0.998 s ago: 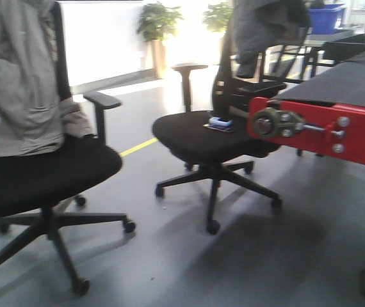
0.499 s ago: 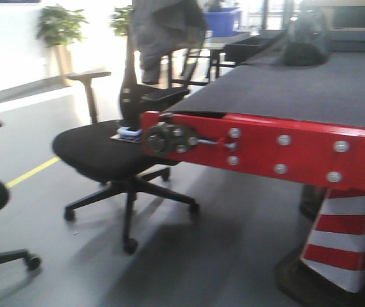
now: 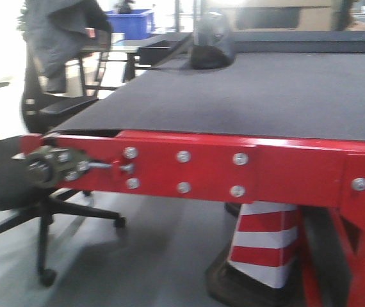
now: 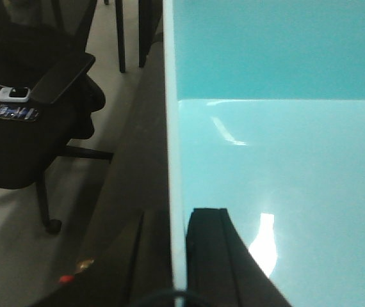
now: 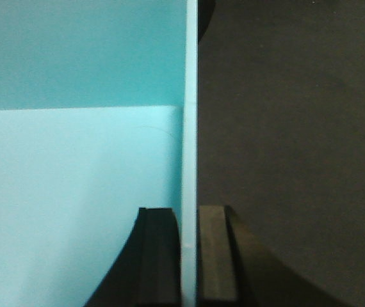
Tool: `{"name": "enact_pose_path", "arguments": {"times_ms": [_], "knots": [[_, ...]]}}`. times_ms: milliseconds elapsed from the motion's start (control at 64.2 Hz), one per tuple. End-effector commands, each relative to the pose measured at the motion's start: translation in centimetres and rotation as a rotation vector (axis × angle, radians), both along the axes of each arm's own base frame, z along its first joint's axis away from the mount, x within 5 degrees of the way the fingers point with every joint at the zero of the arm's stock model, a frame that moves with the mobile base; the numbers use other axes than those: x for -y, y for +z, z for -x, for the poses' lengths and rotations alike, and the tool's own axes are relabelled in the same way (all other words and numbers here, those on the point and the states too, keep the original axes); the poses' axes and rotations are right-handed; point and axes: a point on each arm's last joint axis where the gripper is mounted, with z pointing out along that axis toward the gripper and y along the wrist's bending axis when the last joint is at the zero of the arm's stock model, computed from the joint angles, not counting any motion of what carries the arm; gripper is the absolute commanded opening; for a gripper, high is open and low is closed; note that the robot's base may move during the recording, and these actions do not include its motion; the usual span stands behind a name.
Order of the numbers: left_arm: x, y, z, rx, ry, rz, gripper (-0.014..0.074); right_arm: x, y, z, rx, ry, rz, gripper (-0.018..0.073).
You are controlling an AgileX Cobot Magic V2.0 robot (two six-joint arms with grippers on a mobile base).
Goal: Fetch blue bin and place on conveyor start
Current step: 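Hold the bin with both grippers while driving up to the red conveyor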
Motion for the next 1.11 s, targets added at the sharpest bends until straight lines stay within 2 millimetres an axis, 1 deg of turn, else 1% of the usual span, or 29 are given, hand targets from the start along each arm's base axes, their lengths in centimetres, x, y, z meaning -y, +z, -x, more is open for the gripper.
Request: {"name": "enact_pose_path", "arguments": {"times_ms": [0, 1091], "knots": [[-0.21, 0.80, 0.26, 0.050, 0.000, -0.020, -0.0111, 0.43, 1.04, 0.34, 0.064, -0.005, 0.032, -0.0159], [-0.21, 0.80, 0.26, 0.050, 0.000, -0.020, -0.0111, 0.48, 0.93, 0.40, 0.051, -0.009, 0.035, -0.0159]]}}
